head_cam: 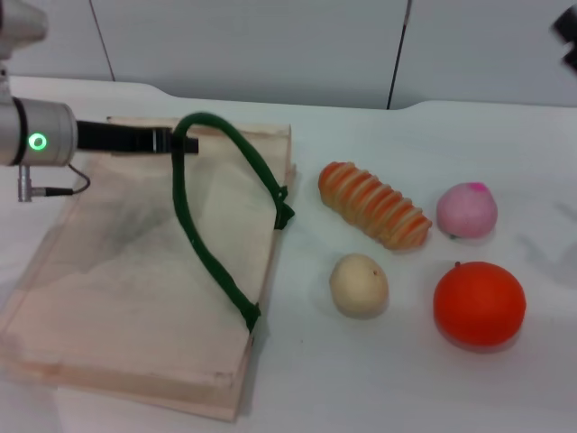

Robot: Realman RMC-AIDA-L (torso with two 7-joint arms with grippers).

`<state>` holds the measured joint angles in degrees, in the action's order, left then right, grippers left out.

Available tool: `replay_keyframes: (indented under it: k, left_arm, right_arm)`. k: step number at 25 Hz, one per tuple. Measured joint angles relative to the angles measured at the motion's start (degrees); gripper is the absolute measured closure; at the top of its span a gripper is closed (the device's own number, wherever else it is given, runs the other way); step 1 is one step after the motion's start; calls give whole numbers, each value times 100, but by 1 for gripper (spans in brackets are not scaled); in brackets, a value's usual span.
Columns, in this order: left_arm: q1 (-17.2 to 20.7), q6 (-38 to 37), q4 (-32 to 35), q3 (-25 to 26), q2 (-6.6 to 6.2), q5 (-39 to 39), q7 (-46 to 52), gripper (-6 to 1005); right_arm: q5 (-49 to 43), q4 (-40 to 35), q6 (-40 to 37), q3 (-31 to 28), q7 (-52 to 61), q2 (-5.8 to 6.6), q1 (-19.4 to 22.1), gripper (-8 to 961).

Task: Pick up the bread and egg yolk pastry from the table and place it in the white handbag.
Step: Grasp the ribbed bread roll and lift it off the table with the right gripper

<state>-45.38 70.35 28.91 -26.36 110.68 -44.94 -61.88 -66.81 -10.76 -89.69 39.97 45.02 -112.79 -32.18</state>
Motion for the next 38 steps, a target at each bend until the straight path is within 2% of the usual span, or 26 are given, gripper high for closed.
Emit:
replay_keyframes:
  k: [3,6,11,14,19,23,26,38]
  left_arm:
    - [207,281,3,5,-63,-751,-409,885]
    - [395,504,3,7,-119,-1361,-652,884]
    - [739,992,3,8,-183,-2362,-1173,884]
    - [844,1117,-12,8,-184,-2749,-1388,885]
    - [929,1129,-16,63,-187,-2867,-1428,885]
    - [972,1131,-14,100,-188,-2955,-1437,885]
    - [984,1132,-8,102,-189,-2965,-1439,885]
    - [1011,1137,-42,105,-224,-2981,-1441,885]
  right_arm:
    - [-996,-734,302,5,858,25,-37,67]
    - [-1935,-1509,512,3,1662,-34,-57,69]
    - [-3459,-2605,872,-10,2754,-305,-259,71]
    - [-3924,-2840,1113,-1,3080,-355,-445,72]
    - [-4441,-2872,1381,228,3322,-364,-752,72]
    - [-4979,-2887,1985,954,3990,-368,-1044,73]
    - [-5334,-2890,2540,1760,4641,-367,-1250,73]
    - [-5417,-2825,3664,4219,6318,-359,-1679,74]
